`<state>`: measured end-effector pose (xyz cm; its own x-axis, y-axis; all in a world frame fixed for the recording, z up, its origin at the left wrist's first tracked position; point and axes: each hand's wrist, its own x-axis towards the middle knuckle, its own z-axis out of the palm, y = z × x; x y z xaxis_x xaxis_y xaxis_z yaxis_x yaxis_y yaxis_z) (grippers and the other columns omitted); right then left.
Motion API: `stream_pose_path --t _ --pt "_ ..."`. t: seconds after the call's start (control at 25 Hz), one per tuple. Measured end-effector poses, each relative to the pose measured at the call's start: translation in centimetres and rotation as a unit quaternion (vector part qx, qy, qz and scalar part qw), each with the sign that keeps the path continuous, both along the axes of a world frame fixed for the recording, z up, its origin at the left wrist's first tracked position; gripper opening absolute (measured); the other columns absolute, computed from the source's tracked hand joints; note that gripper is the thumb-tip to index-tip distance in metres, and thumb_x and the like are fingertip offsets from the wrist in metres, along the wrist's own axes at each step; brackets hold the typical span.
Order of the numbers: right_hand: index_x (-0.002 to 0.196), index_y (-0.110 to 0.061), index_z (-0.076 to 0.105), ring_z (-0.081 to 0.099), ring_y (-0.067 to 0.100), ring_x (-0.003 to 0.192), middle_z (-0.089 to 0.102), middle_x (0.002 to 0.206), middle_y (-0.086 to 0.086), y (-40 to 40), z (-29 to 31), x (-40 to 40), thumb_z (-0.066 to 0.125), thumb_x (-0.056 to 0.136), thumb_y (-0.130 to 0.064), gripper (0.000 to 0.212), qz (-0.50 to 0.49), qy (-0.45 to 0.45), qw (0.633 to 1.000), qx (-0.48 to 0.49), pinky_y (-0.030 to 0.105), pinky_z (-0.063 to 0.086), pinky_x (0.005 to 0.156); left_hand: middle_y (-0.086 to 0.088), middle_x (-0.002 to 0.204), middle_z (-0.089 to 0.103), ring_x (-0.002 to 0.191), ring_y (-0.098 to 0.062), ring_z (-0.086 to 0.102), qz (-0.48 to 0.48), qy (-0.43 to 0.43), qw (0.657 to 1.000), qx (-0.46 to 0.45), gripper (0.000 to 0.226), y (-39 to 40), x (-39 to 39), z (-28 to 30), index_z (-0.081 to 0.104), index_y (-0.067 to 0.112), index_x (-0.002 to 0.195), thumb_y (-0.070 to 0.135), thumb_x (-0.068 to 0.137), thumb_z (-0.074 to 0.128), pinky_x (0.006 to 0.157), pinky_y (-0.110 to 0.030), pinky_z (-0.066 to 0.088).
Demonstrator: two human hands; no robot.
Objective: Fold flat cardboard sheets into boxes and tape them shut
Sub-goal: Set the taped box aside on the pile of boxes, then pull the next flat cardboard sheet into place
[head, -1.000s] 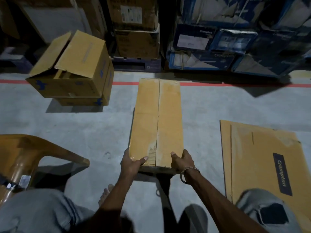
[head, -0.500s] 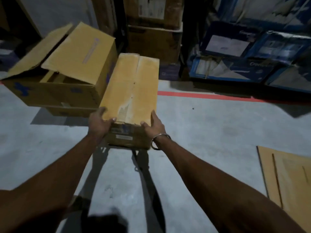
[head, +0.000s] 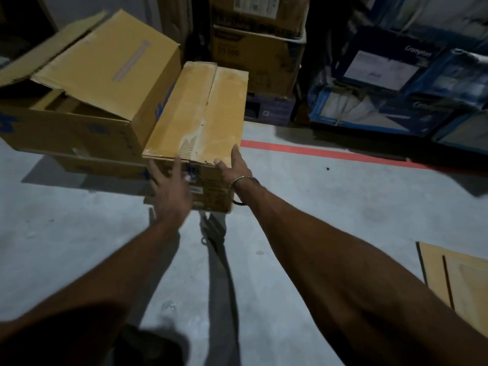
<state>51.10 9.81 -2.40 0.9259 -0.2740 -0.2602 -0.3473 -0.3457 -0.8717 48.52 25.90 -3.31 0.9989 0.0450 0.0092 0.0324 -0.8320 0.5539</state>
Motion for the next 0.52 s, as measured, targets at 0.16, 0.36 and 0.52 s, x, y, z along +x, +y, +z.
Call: stream_pose_path --t 0.16,0.36,0.52 --pt "0.151 -0.029 0.050 0.063 0.026 0.120 0.064 0.136 0.009 -0.5 0.9 -9.1 0.078 0.089 -0.038 0.068 -0.134 -0.006 0.976 0.169 0.040 0.053 0.101 -0.024 0.161 0.025 0.143 -0.047 0.038 -0.140 0.089 0.986 -0.006 0.066 -4.3 -7.9 0.1 0.016 0.025 0.166 0.030 0.108 0.047 0.109 -0.060 0.043" --pt "0.100 -0.037 0.066 0.071 0.033 0.103 0.074 0.111 0.010 -6.7 -3.9 -27.2 0.075 0.087 -0.037 0.015 -0.205 0.090 0.966 0.133 0.050 0.057 0.094 -0.017 0.156 0.035 0.142 -0.038 0.041 -0.118 0.209 0.968 -0.066 0.062 -10.9 -23.6 0.9 0.025 0.026 0.161 0.051 0.107 0.041 0.111 -0.057 0.042" --pt "0.108 -0.030 0.069 0.068 0.032 0.110 0.070 0.124 0.008 -13.3 -2.0 -42.1 0.067 0.094 -0.038 0.016 -0.184 0.214 0.959 0.034 0.044 0.056 0.097 -0.015 0.145 0.044 0.130 -0.035 0.056 -0.177 0.299 0.937 -0.029 0.065 -15.3 -37.2 -0.7 0.034 0.024 0.156 0.049 0.099 0.052 0.105 -0.049 0.049"
